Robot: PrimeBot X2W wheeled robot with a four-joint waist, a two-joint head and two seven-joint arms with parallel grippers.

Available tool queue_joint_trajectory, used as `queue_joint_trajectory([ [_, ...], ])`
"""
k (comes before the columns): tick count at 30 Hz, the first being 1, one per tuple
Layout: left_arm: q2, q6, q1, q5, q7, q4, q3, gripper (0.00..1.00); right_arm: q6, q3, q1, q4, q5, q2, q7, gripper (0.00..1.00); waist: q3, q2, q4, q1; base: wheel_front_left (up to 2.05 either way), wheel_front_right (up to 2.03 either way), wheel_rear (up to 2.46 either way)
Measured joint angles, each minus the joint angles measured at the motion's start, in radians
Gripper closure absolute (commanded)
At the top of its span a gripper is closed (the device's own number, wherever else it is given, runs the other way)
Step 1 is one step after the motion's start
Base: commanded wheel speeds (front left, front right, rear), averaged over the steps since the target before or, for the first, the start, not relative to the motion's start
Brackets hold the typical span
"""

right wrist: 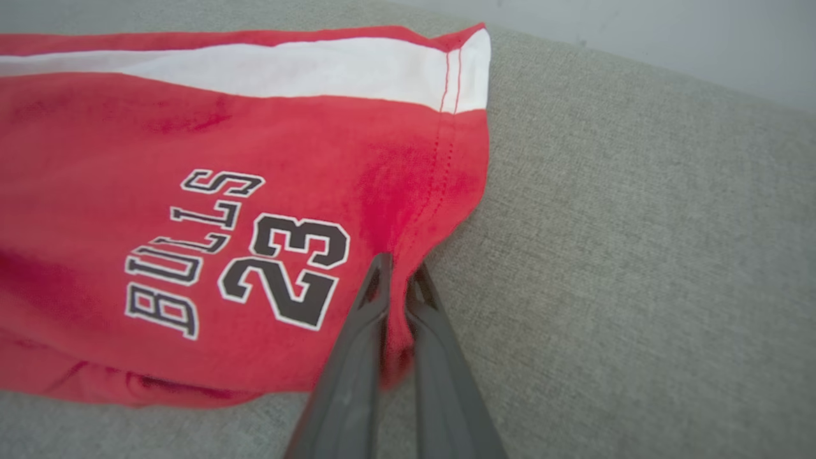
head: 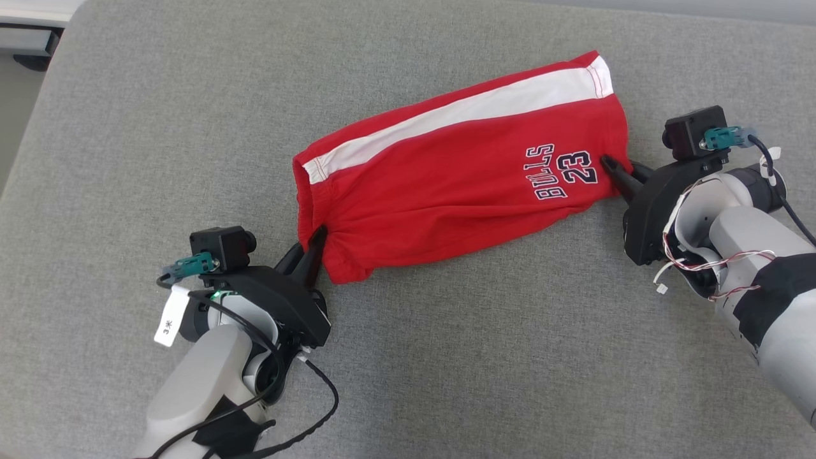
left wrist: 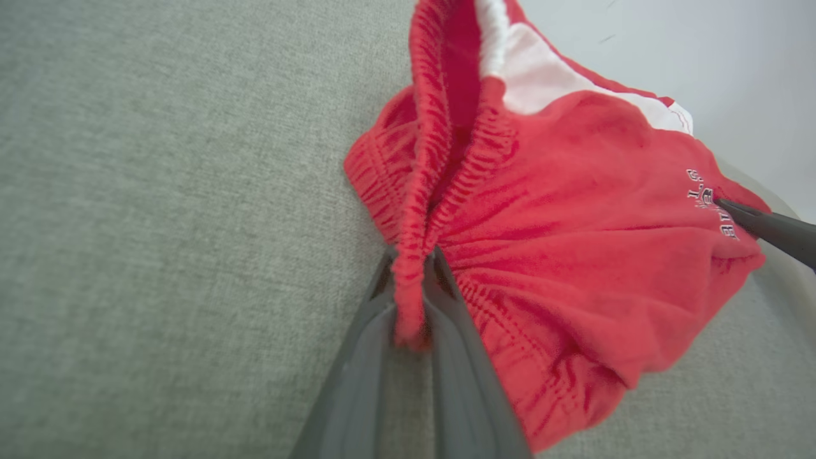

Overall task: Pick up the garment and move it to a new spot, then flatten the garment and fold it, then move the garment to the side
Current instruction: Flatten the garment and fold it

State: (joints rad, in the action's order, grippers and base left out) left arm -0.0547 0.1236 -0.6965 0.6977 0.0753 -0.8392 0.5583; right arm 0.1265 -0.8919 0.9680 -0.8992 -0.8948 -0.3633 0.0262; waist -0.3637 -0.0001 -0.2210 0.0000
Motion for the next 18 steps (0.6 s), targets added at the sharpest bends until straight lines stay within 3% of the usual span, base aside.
queue_joint_trajectory([
  [18,0.000,0.001,0.058,0.032,-0.012,-0.034,0.022,1.00,0.000,0.013,-0.156,0.072,-0.130,-0.017,-0.077,1.00,0.087,0.0001,0.029,0.0000,0.00,0.00,0.00],
])
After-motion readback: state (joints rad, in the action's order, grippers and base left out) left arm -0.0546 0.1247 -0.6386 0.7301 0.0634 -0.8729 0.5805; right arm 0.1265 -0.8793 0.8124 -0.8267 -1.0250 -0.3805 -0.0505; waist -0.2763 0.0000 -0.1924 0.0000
